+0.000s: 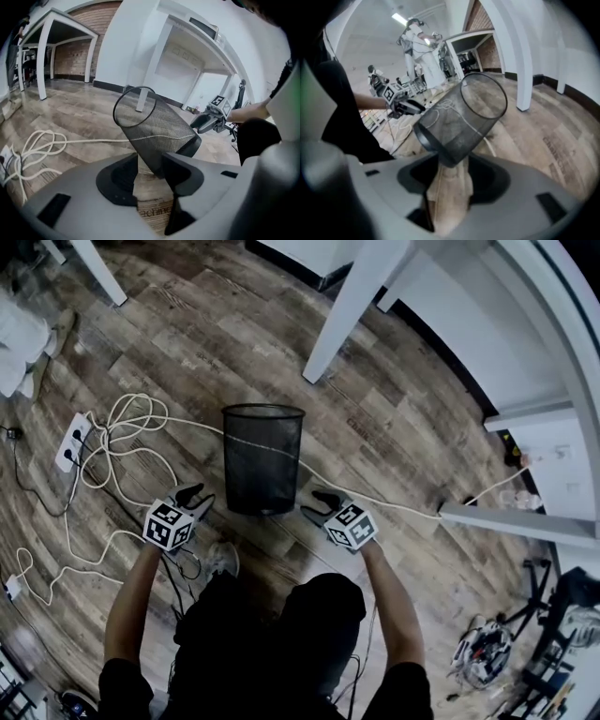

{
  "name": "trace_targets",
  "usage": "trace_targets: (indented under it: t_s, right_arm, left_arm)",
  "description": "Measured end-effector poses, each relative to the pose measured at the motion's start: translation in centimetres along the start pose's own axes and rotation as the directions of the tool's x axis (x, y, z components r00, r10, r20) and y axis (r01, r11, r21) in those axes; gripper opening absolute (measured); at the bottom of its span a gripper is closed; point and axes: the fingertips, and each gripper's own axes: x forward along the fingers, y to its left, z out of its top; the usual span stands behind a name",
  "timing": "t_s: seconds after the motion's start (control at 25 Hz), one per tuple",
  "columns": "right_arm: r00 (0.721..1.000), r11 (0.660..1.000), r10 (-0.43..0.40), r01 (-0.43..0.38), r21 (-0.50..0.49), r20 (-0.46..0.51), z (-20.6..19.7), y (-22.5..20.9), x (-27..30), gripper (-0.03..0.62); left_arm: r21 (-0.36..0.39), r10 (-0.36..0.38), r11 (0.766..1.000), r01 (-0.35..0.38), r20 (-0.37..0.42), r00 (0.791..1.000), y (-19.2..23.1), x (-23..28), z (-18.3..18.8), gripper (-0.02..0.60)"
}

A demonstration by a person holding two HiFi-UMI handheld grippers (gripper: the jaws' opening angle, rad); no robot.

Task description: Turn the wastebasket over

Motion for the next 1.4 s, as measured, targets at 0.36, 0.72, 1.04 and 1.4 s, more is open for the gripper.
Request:
trace_targets:
  t_s: [0.36, 0.72, 1.04, 1.4]
  right_arm:
    - [0.999, 0.995, 0.038, -0.038, -0.088, 0.001, 6.8, -1.0, 0.3, 0.204]
    - [0.999, 0.987, 0.032, -0.029, -0.157, 0.019, 14.8, -4.5, 0.6, 0.204]
    - [0.999, 0.977, 0.032, -0.036, -0.208, -0.022, 18.8, -7.4, 1.3, 0.204]
    - [0.997, 0.972, 0.026, -0.041, -0.231, -0.068, 19.3, -8.1, 2.6, 0.204]
  left_arm:
    - [0.297, -0.036, 0.954, 0.051, -0.058, 0.998, 2.5, 0.2, 8.9, 0.183]
    - [0.425, -0.104, 0.892, 0.153, -0.135, 0.985, 4.4, 3.9, 15.8, 0.181]
    - [0.497, -0.186, 0.818, 0.29, -0.248, 0.951, 4.8, 7.4, 18.6, 0.181]
    - [0.481, -0.249, 0.771, 0.418, -0.376, 0.892, 4.9, 9.5, 17.8, 0.136]
